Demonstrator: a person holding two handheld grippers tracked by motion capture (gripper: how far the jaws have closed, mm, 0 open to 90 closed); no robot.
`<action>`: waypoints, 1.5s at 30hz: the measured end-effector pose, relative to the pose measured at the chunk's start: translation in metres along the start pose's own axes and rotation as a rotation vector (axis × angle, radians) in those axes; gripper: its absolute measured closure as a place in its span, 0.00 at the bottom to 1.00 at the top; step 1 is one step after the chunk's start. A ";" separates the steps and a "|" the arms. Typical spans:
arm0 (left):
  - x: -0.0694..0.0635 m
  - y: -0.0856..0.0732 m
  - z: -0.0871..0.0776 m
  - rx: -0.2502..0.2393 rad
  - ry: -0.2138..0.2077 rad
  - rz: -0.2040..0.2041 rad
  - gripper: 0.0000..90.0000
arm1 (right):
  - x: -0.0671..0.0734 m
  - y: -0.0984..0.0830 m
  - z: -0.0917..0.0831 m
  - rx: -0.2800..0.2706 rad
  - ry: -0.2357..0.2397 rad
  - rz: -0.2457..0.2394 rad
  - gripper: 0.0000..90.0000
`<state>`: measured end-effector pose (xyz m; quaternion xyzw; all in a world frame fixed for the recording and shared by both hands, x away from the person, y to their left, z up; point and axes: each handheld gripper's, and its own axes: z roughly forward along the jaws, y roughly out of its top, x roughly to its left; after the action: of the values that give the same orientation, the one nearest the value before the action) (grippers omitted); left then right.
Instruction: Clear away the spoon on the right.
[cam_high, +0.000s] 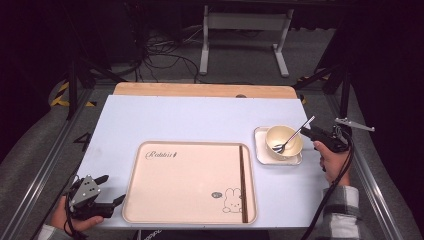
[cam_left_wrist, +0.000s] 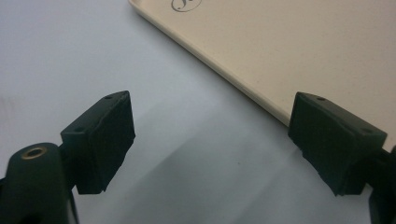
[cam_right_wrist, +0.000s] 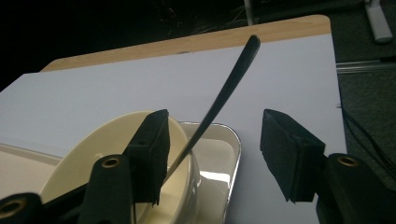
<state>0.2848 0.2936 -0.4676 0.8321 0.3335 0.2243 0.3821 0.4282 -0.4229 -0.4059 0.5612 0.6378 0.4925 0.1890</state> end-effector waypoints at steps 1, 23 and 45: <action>-0.001 0.000 -0.002 -0.003 0.000 -0.006 0.17 | -0.004 -0.001 0.007 0.006 0.016 0.027 0.47; -0.003 -0.003 -0.009 -0.017 0.005 -0.008 0.17 | -0.008 -0.010 0.035 -0.043 0.146 0.175 0.80; -0.006 -0.002 -0.011 -0.014 0.004 -0.006 0.17 | 0.012 0.004 0.005 -0.110 0.122 0.037 0.97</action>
<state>0.2734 0.2958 -0.4636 0.8281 0.3352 0.2271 0.3878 0.4308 -0.4103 -0.4004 0.5307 0.6097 0.5633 0.1712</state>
